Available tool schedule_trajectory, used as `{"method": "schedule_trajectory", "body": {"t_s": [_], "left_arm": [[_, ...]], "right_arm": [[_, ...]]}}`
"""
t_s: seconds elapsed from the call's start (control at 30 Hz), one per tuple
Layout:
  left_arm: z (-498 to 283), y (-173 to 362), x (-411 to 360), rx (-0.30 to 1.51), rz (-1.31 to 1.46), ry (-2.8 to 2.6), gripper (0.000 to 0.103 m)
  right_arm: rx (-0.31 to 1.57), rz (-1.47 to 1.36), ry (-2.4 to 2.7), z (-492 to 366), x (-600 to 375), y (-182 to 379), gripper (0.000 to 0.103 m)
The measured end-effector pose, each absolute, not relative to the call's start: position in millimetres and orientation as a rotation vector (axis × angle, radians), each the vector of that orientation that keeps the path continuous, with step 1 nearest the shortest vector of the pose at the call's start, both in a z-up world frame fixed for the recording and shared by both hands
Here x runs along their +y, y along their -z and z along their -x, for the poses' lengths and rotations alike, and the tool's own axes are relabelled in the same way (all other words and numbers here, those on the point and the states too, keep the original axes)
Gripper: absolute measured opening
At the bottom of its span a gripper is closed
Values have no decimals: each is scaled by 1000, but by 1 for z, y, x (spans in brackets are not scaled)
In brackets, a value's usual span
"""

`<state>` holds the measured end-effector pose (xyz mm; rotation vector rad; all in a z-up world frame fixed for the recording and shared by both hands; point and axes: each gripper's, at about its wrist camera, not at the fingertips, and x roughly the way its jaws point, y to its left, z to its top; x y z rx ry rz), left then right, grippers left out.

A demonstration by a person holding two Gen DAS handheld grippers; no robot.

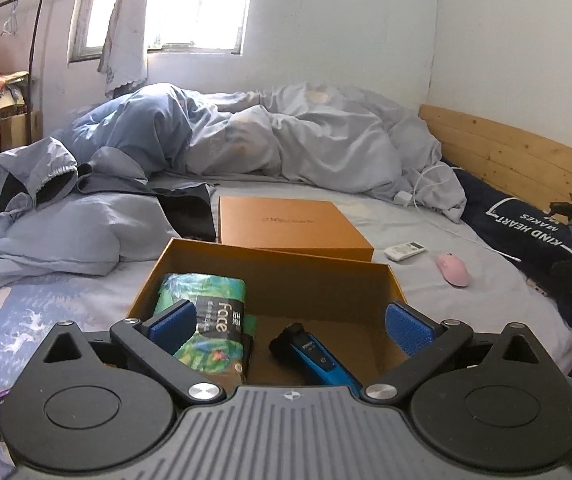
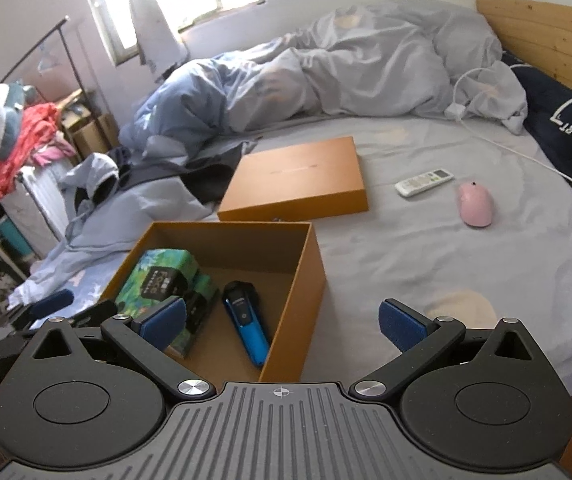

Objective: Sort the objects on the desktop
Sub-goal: 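Move the left gripper toward the flat orange lid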

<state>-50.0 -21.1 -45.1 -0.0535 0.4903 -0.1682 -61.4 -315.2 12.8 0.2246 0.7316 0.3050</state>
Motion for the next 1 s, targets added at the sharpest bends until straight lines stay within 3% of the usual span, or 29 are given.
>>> {"method": "schedule_trajectory", "body": {"t_s": [0.43,1.0], "left_arm": [[44,44,-17,504,63,147,103],[-18,14,-33,450,81,148,103]], "right_arm": [[731,-221,-296,52,-319,-8,103],[619,-207,-363,-9,-329,-50,103]]}}
